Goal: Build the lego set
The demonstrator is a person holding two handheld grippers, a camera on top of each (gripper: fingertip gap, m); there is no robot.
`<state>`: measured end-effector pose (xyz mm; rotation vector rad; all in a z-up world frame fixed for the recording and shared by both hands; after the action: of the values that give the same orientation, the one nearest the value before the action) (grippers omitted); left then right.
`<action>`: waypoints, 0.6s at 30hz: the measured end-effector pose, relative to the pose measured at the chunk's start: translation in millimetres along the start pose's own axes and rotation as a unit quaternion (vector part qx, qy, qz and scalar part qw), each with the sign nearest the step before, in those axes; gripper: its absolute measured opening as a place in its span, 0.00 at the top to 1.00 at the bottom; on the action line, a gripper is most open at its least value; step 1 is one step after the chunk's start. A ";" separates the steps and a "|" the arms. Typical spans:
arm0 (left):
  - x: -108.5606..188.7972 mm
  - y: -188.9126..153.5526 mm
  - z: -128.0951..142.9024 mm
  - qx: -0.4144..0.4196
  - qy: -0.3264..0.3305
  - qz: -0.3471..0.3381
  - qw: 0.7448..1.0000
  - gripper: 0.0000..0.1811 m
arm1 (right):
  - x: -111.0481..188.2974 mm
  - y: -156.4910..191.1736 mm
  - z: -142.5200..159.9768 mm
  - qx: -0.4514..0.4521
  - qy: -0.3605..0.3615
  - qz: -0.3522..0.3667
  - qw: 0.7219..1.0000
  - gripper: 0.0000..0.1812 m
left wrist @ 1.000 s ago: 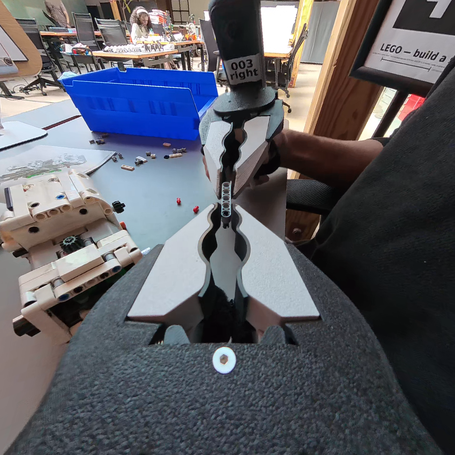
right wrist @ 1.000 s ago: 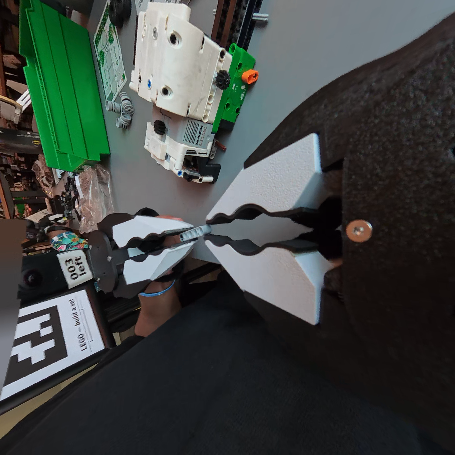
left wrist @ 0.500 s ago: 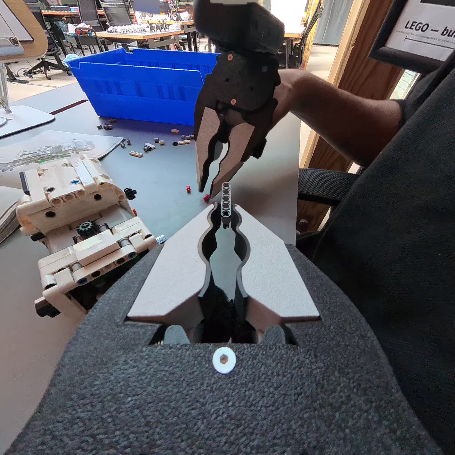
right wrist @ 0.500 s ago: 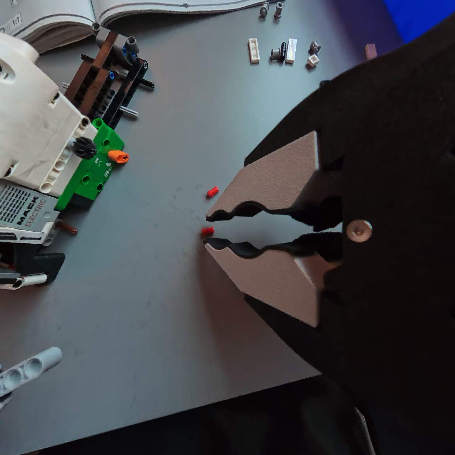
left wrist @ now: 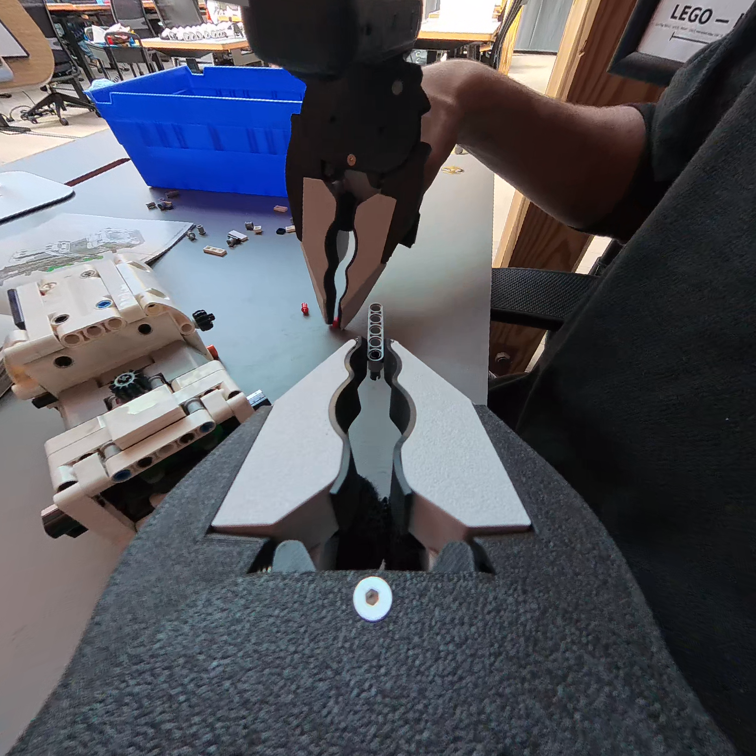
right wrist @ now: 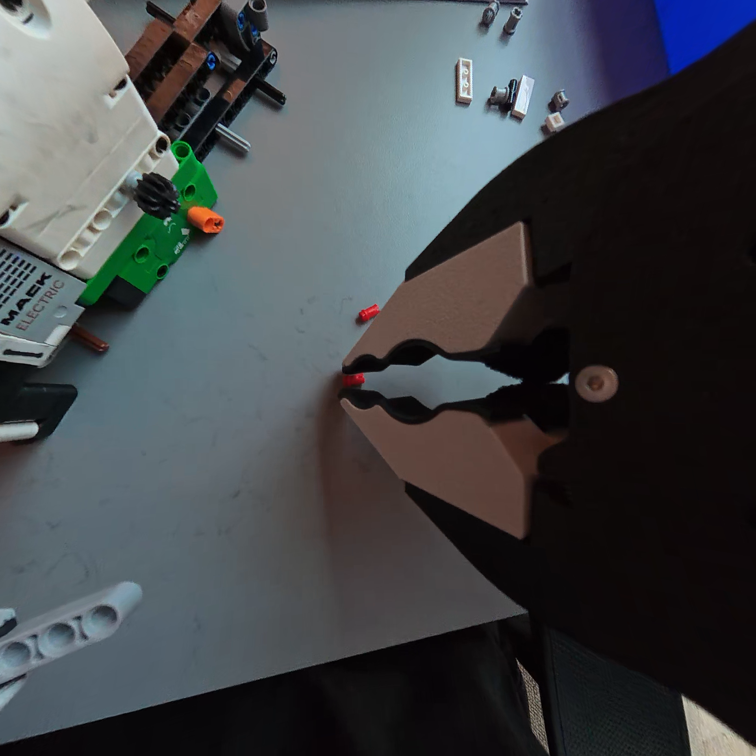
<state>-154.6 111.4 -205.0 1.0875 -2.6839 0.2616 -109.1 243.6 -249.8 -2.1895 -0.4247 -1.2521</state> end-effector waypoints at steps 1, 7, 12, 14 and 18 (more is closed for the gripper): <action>-0.2 -0.2 0.0 -0.001 0.000 0.000 1.000 0.97 | 0.0 0.7 -0.1 0.000 0.000 -0.004 1.000 0.97; -2.5 3.0 2.4 0.015 0.011 0.002 1.000 0.97 | 0.2 -4.9 -4.1 0.003 -0.026 0.022 0.999 0.98; -0.1 10.9 -3.0 0.042 -0.018 0.012 0.999 0.97 | 49.3 -6.2 -65.6 -0.195 -0.315 -0.050 0.928 0.98; 0.8 11.9 -4.9 0.048 -0.028 0.019 0.998 0.97 | 55.6 2.7 -79.3 -0.276 -0.397 -0.094 0.870 0.98; 1.5 13.6 -8.5 0.062 -0.047 0.029 0.997 0.97 | 48.2 17.8 -84.5 -0.342 -0.437 -0.107 0.825 0.98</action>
<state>-163.9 122.1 -197.5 1.0831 -2.8197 0.4019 -132.3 176.7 -180.7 -3.3826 -0.6476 -0.3995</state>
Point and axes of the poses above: each gripper's, where its closed fingertips meet, x back along the fingers, z out of its underside, y = z × x across the jaws, the point moved 4 cm from there along x, back along the fingers, and after that the axes turned 15 degrees about z, right-handed, at the moved point
